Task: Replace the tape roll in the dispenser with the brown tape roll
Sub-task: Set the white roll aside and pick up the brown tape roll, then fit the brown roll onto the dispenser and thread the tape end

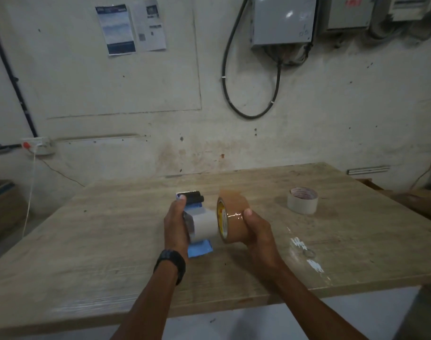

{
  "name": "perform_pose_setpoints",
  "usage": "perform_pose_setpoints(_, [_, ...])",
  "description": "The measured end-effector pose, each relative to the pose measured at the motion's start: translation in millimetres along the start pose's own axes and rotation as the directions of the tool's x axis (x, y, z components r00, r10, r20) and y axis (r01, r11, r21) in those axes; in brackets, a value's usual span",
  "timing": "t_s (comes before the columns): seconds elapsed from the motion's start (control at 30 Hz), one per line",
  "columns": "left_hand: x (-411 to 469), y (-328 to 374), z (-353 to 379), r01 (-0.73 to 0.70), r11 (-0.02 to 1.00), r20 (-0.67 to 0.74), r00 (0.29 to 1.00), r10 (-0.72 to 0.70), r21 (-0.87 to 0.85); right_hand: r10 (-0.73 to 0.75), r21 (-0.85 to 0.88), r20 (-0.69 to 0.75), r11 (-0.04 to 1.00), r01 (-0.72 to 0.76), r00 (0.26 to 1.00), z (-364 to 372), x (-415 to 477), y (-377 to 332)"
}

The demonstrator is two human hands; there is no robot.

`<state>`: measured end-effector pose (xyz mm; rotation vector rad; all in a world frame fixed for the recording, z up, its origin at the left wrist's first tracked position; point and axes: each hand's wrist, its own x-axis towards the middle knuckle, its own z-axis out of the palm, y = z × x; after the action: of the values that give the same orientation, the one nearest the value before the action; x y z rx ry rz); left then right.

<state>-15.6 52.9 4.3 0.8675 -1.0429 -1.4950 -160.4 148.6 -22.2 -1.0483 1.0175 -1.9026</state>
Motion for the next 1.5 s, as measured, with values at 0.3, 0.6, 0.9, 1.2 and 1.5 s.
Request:
perform_pose_setpoints(0.3, [-4.2,-22.7,4.2,0.092,0.995,-0.026,0.995,-0.093,-0.036,0.067,-0.089,0.088,0.994,-0.059,0.994,1.6,-2.6,1.6])
perform_pose_setpoints(0.6, [-0.8,-28.2,0.5,0.081,0.996,-0.021,0.996,-0.082,-0.022,0.124,-0.074,0.161,0.991,-0.113,0.979,3.6,-2.6,3.2])
perform_pose_setpoints(0.9, [3.6,-33.5,1.8,0.151,0.988,-0.003,0.989,-0.151,0.025,0.093,-0.266,0.175,0.963,-0.044,0.98,6.8,-5.2,-1.2])
perform_pose_setpoints(1.2, [-3.3,-27.1,5.7,0.141,0.988,-0.019,0.99,-0.14,0.067,0.109,-0.349,0.217,0.937,-0.027,0.97,7.0,-8.1,-2.1])
perform_pose_setpoints(1.5, [-7.1,-24.9,3.6,0.105,0.992,0.06,0.992,-0.109,0.077,0.121,-0.372,0.301,0.928,0.0,0.946,8.8,-8.5,-3.3])
